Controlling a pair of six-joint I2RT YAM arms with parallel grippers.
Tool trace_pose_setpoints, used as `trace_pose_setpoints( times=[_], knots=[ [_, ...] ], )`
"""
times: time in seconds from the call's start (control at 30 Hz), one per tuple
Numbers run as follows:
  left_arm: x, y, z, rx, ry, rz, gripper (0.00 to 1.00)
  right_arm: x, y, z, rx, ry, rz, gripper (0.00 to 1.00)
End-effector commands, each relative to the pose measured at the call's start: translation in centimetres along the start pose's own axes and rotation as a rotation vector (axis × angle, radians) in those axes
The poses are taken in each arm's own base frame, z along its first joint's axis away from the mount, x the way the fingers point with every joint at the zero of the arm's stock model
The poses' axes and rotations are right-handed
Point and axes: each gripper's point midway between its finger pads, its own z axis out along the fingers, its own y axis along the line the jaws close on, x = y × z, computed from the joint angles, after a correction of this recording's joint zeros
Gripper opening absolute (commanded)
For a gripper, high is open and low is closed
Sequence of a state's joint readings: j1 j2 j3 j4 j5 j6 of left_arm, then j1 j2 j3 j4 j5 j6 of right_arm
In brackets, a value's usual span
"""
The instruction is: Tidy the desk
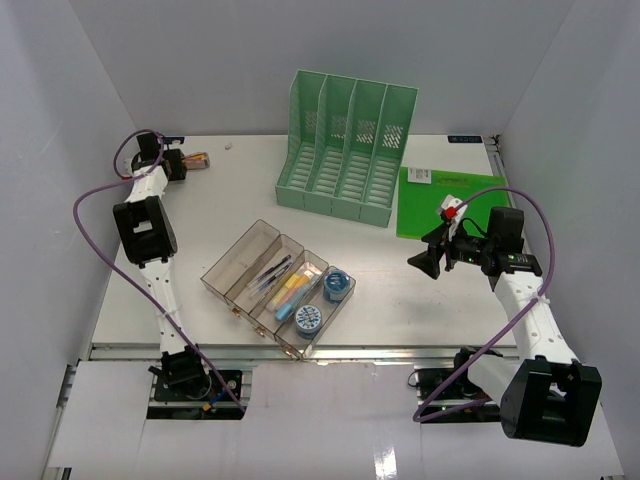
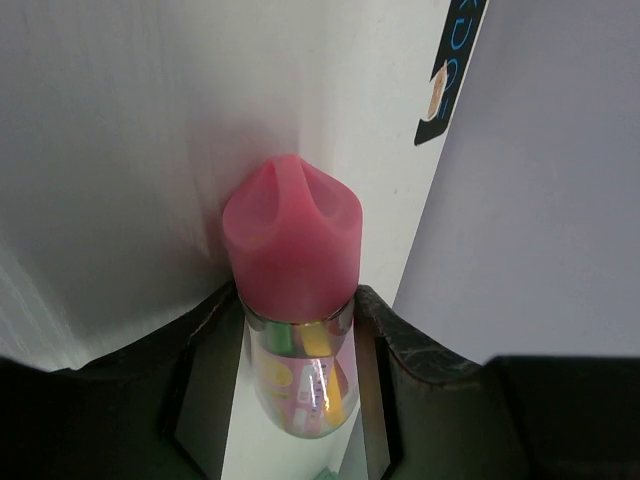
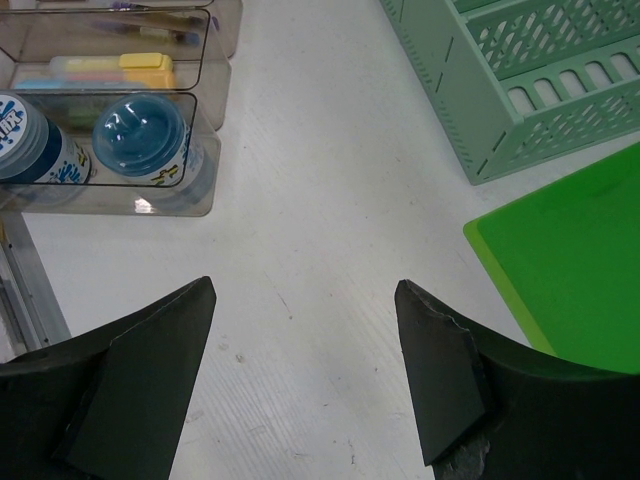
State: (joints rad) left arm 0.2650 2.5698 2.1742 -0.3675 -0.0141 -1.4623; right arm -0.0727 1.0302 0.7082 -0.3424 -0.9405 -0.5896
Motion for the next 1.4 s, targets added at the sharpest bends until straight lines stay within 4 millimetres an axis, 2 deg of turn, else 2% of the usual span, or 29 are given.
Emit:
trace_pose_setpoints(
  times=[0.0,0.1,0.2,0.37,0.47,0.57,0.6,0.67,0.83,0.93,1.27,1.37],
  knots=[
    [1.9,6.1,1.4,-0.147,0.143,0.031,0.34,-0.9,-0.5,-0.3,0.012,-0.009,-0.037,0.79],
    [2.9,6.8,1.7,-0.135,0.222,0.089,0.21,-1.0,-0.4,-0.3,0.011,-0.011,-0.037,0.79],
    [4.0,7.9,1.3,-0.128,0.304,0.173,0.14,-1.1,-0.4,-0.4,0.011,-0.013,-0.04,0.79],
    [4.2,9.3,-0.6,-0.135,0.371,0.396,0.12,-1.4,-0.1,-0.5,0.007,-0.023,-0.05,0.79],
    [2.6,9.9,-2.2,-0.125,0.403,0.631,0.12,-1.7,0.1,-0.5,-0.001,-0.032,-0.057,0.79],
    [-0.3,9.9,-4.6,-0.13,0.401,0.797,0.12,-2.0,0.3,-0.6,-0.004,-0.04,-0.062,0.79],
    [-0.4,11.0,-4.9,-0.138,0.428,0.843,0.12,-2.0,0.3,-0.6,-0.006,-0.041,-0.062,0.79],
    [-1.6,11.7,-6.9,-0.142,0.445,0.943,0.16,-2.1,0.5,-0.7,-0.014,-0.045,-0.063,0.79],
    [-3.1,17.0,-9.4,-0.302,0.511,1.117,0.32,-2.5,0.8,-0.8,-0.018,-0.057,-0.074,0.79],
    [-3.4,19.1,-10.6,-0.373,0.546,1.155,0.39,-2.6,1.0,-0.9,-0.023,-0.063,-0.079,0.79],
    [-3.5,20.6,-12.7,-0.458,0.555,1.259,0.45,-2.9,1.1,-1.0,-0.024,-0.071,-0.086,0.79],
    [-2.7,20.8,-12.9,-0.468,0.561,1.281,0.51,-2.9,1.1,-1.1,-0.021,-0.07,-0.085,0.79]
  ],
)
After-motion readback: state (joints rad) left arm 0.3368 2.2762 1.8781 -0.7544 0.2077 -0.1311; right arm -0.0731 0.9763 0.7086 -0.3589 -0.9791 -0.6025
